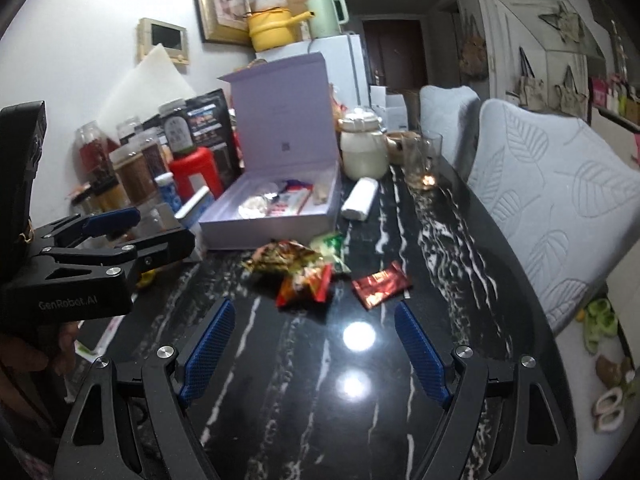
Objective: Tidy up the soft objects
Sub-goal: 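Grasp the cereal snack bag with the left tool while the right grasps the maroon packet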
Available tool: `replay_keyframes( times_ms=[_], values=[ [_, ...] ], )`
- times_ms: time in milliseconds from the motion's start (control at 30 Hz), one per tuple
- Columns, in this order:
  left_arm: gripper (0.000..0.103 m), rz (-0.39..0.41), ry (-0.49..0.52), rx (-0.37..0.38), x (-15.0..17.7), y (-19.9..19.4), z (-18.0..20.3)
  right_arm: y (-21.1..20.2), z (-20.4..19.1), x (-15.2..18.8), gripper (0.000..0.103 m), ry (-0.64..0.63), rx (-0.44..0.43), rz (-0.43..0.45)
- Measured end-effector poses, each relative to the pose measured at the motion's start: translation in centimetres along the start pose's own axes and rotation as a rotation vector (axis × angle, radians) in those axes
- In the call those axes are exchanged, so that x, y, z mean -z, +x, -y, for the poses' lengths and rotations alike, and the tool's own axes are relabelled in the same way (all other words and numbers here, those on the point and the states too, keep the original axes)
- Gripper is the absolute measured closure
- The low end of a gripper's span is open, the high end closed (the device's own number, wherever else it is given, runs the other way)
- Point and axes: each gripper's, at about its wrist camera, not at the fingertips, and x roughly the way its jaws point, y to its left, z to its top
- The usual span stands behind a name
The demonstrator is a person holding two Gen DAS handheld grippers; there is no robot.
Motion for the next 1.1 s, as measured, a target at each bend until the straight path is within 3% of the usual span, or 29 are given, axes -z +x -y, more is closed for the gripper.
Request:
replay_keyframes(
  times_ms=[100, 233, 333, 600, 867, 1100],
  values=[
    [0.007, -0.026, -0.001, 0.022, 0.6, 1.4, 0.4, 0.9, 0.7, 0.4, 0.020, 0.002, 0.006, -0.016],
    [0.007, -0.085, -0.067, 0.113, 0.8, 3.8, 0.3, 2.3, 1.6, 0.5, 0.020, 0.018, 0.008, -0.050],
    [0.007, -0.117, -0.077, 0.127, 0.5, 5.4, 0.2, 3.6, 2.6, 0.4, 0.020, 0.050, 0.003, -0.085],
    [0.007, -0.155, -0.095, 0.075, -0.6, 9.0, -1.5, 6.5, 4.2, 0.1, 0.020, 0.077, 0.011, -0.141],
    [0.007, -0.200, -0.118, 0.082, -1.5, 12.6, -2.9, 9.2, 4.9, -0.3, 0.020, 0.074, 0.005, -0.186],
    [0.007, -0.286, -0.110, 0.070, -1.4, 16.2, -3.5, 12.5, 5.8, -0.6, 0.020, 0.111, -0.004, -0.232]
  ],
)
